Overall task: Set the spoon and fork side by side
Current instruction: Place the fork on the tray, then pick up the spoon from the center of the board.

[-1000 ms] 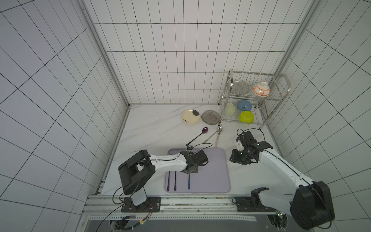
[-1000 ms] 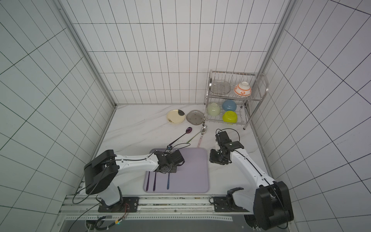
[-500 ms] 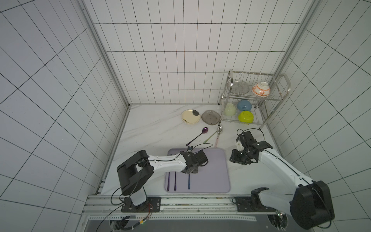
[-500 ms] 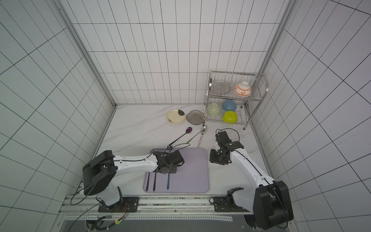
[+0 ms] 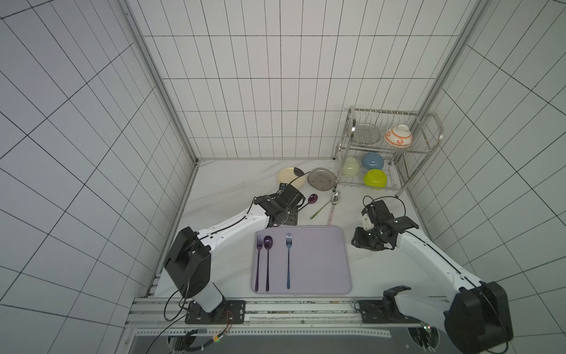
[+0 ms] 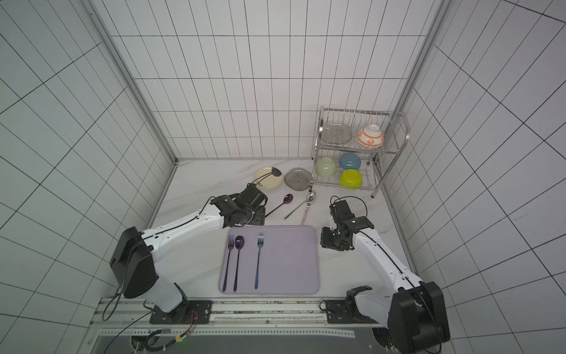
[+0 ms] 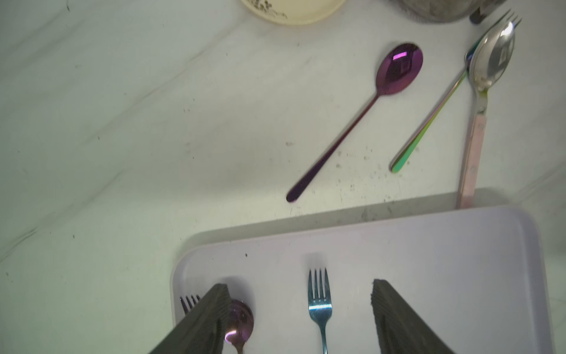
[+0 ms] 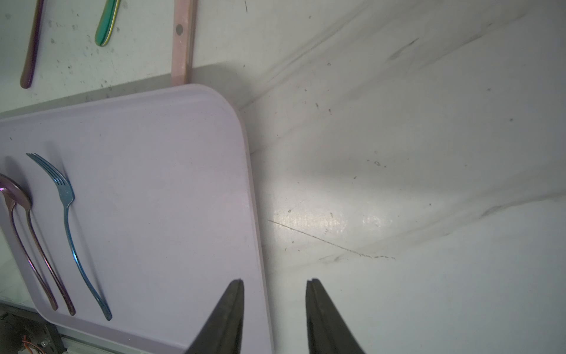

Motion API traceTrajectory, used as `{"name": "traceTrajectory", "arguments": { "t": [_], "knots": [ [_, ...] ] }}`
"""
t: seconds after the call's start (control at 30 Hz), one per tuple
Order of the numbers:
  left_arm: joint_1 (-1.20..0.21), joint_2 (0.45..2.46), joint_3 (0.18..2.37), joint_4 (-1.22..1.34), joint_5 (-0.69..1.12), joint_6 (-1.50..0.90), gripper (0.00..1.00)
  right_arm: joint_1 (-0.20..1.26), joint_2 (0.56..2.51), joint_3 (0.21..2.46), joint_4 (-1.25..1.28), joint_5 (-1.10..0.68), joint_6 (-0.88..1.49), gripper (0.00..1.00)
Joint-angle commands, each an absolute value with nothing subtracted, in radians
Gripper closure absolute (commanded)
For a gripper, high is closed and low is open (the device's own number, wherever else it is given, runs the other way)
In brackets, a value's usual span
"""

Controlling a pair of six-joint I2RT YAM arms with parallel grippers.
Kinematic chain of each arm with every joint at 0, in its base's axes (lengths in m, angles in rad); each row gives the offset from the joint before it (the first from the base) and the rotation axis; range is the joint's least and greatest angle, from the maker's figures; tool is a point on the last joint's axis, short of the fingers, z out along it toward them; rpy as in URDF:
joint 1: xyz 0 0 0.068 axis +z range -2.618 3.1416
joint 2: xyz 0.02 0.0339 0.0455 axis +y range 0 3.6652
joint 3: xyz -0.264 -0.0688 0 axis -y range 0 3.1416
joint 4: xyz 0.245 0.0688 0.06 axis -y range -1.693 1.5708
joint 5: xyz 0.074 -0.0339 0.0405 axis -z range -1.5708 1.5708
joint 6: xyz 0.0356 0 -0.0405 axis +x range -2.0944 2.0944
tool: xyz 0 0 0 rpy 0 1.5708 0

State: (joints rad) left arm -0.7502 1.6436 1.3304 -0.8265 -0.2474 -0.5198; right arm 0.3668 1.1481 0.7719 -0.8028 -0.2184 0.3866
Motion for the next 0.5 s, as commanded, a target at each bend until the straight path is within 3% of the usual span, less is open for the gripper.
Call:
{"name": "traceTrajectory", "arguments": {
  "t": [0.0,0.47],
  "knots": [
    [-0.744,1.761,1.433,-0.8,-0.199,-0.298,0.24,0.371,1.135,0.756,-0.796,-0.195,0.396,0.63],
    [-0.705,2.245,1.917,-0.89,-0.089,-0.074,0.25,0.371,1.14,0.756,-0.795,-0.211,0.402,0.63]
  ]
}}
